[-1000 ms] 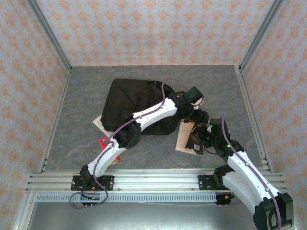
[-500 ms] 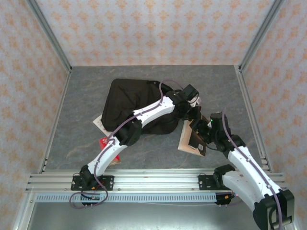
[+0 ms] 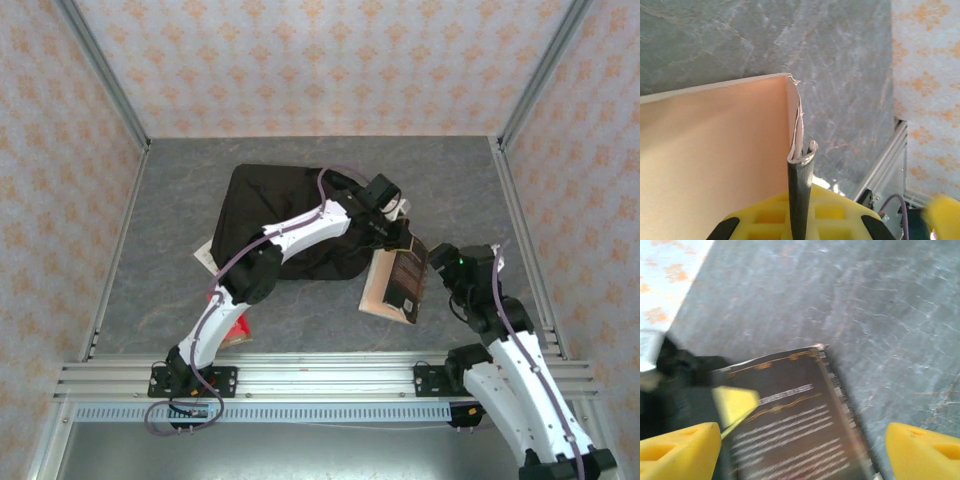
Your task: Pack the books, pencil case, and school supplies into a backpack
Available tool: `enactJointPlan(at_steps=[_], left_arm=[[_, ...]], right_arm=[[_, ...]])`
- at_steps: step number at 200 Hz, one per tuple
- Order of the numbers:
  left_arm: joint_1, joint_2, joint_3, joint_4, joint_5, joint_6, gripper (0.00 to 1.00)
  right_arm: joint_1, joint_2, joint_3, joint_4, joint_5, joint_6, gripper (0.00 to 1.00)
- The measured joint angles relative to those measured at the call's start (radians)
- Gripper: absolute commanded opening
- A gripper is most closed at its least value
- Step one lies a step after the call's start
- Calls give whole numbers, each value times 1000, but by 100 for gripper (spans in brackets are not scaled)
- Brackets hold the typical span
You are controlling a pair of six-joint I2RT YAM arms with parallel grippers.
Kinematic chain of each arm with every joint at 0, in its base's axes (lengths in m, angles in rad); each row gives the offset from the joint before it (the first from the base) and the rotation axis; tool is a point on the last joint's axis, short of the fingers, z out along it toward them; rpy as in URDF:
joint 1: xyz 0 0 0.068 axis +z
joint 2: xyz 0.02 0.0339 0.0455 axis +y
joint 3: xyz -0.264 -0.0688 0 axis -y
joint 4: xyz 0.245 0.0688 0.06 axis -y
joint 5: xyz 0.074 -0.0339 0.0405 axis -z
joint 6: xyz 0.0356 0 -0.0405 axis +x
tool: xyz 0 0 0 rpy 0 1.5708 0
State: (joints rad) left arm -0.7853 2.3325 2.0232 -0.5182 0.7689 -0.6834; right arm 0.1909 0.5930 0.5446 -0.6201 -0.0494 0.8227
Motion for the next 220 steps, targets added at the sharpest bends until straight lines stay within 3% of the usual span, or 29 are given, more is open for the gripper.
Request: enactJointPlan(at_steps=[46, 74, 121, 163, 220], left_arm=[[1, -113, -83, 63, 32, 3, 0], [3, -140, -97, 66, 36, 11, 0], [5, -142, -98, 67, 39, 15, 0], [16, -142, -103, 76, 42, 14, 0], [35, -145, -144, 93, 43, 6, 0]], right_arm=[[-235, 90, -281, 344, -253, 121, 90], [-257, 138, -390, 618, -412, 183, 91], [-257, 272, -414, 1009, -596, 263, 94], [-259, 364, -422, 1159, -679, 312, 89], [-261, 379, -440, 1186, -684, 334, 73]])
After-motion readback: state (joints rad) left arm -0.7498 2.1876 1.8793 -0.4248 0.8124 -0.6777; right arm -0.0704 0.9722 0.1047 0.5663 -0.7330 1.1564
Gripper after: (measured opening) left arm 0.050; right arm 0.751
